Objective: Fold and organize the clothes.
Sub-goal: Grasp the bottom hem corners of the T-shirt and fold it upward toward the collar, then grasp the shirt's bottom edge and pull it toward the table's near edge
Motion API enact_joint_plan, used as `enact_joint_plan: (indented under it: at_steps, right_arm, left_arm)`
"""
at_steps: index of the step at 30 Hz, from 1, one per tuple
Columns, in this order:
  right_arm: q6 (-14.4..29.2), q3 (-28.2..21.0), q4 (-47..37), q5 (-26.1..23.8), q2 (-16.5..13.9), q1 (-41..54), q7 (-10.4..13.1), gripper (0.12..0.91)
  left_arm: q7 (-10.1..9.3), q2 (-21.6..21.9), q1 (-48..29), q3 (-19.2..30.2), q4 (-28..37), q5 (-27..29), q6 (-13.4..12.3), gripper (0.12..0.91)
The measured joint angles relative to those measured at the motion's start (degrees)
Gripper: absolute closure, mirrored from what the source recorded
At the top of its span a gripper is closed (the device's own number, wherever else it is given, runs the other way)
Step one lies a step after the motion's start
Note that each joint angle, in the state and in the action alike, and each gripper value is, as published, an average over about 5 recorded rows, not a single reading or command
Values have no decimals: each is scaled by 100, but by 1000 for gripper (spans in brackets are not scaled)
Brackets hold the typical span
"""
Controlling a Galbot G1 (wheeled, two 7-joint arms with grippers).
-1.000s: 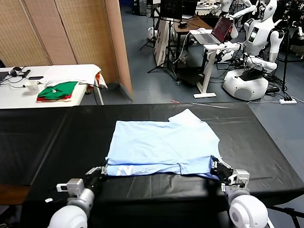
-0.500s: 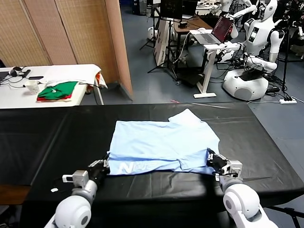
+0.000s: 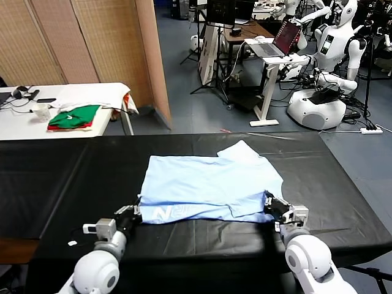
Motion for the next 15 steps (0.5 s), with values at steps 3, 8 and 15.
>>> enact_joint_plan:
  at_steps: [3,8,15]
  right_arm:
    - [17,130,183,0,-78,-272,-26,134]
    - [110,338,386,-4,-139,-707,-90,119]
    - [191,533,435,-3,-199,-1077,-135,118]
  left_arm:
    - [-24,42,119,-70,-124,0,68,334]
    - [-82,89,398,-181,-363,-57,147,139]
    - [-65,74,803,-284,-558,-51,161,123]
